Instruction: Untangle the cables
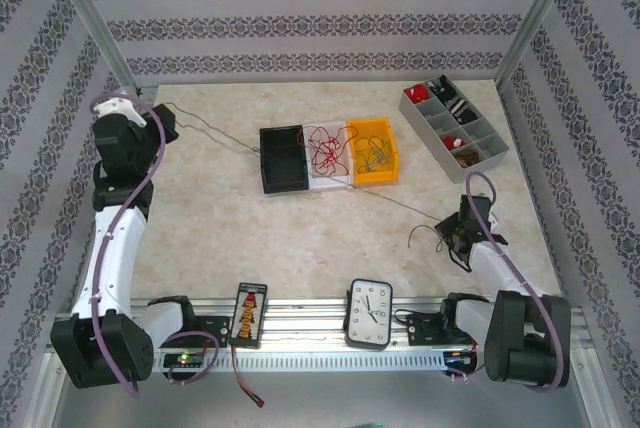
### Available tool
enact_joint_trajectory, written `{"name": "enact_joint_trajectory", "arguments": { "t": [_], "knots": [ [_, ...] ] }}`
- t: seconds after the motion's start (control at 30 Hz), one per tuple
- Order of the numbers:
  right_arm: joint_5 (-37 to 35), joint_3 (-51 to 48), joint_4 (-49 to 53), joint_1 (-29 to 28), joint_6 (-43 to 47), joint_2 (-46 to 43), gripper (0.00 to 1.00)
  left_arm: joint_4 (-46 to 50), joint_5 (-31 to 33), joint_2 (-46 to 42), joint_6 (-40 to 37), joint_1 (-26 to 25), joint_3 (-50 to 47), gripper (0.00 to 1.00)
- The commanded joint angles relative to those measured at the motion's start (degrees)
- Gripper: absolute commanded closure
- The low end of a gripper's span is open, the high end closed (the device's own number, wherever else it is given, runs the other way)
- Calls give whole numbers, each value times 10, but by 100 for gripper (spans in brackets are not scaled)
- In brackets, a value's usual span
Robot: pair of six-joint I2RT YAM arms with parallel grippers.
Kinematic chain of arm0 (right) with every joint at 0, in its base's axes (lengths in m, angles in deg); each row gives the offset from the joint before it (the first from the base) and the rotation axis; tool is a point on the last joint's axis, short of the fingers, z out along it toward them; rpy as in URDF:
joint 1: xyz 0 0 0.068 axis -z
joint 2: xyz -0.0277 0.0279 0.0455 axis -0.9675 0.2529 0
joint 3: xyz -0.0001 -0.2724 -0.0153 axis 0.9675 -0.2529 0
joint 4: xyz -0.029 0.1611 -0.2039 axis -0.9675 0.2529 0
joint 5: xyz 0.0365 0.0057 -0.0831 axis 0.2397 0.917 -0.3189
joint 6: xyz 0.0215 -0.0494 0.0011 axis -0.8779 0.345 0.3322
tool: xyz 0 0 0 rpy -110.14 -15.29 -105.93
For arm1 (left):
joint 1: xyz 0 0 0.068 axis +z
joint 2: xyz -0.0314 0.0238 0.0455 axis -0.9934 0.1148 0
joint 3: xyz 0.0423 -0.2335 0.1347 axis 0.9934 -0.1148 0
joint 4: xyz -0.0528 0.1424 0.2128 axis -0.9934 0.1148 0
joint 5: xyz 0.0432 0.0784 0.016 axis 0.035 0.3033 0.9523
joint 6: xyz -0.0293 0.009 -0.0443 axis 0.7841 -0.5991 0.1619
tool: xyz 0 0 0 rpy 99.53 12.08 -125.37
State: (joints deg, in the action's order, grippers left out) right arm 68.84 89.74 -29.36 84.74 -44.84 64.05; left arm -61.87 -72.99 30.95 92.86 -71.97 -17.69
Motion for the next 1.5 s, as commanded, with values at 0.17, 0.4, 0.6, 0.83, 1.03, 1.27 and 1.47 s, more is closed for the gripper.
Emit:
{"name": "enact_joint_trajectory", "arguments": {
  "t": [0.17, 0.4, 0.6, 0.83, 1.03, 1.27, 1.47],
  "knots": [
    [-42, -21, 46, 28, -31, -41, 100, 83, 114, 8, -43, 31, 81, 100],
    [-40, -33, 67, 76, -54, -80, 100, 127, 177, 30, 78, 113, 78, 100],
    [5, -26, 35, 81, -36, -69, 100, 72, 51, 48, 80, 117, 62, 100],
    [42, -9, 9, 75, 11, -65, 100, 28, -131, 38, 58, 96, 75, 100],
    [52, -5, 8, 75, 29, -75, 100, 20, -180, 38, 51, 28, 108, 100],
    [62, -1, 1, 73, 37, -76, 100, 15, -156, 82, 40, -97, 158, 100],
    [75, 4, -2, 71, 48, -76, 100, -13, -121, 122, 28, -154, 170, 100]
  ]
}}
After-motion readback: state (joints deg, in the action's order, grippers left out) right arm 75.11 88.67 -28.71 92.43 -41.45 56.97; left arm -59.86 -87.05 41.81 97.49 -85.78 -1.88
